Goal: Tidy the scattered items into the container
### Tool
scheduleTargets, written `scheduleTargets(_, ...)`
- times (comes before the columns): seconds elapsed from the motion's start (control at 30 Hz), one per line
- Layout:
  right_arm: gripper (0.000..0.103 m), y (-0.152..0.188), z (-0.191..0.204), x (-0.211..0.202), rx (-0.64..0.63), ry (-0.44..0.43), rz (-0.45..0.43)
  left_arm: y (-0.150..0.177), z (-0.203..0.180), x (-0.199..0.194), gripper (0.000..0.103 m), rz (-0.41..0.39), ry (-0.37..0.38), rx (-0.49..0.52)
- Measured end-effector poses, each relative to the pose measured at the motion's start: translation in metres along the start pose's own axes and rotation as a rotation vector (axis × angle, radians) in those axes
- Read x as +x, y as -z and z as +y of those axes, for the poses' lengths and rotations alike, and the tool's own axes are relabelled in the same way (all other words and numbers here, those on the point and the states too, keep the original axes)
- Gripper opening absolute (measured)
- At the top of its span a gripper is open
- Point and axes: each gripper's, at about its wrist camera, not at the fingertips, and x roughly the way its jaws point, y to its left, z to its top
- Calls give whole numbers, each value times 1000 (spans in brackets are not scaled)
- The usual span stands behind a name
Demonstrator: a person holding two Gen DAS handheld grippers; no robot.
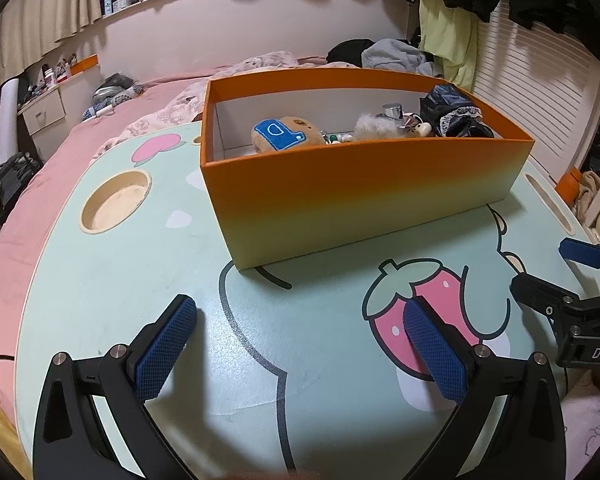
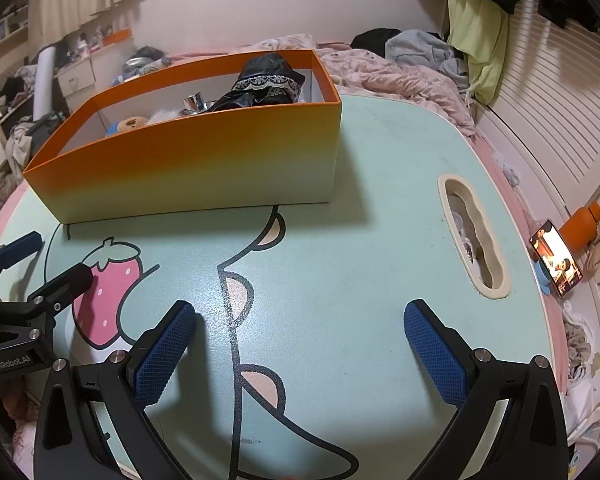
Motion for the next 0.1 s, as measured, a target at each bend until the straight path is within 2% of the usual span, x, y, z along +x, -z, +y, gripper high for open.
scheduleTargets(0.1, 103, 0, 0, 0, 0, 0, 0, 0, 0, 0, 103, -2, -3, -1)
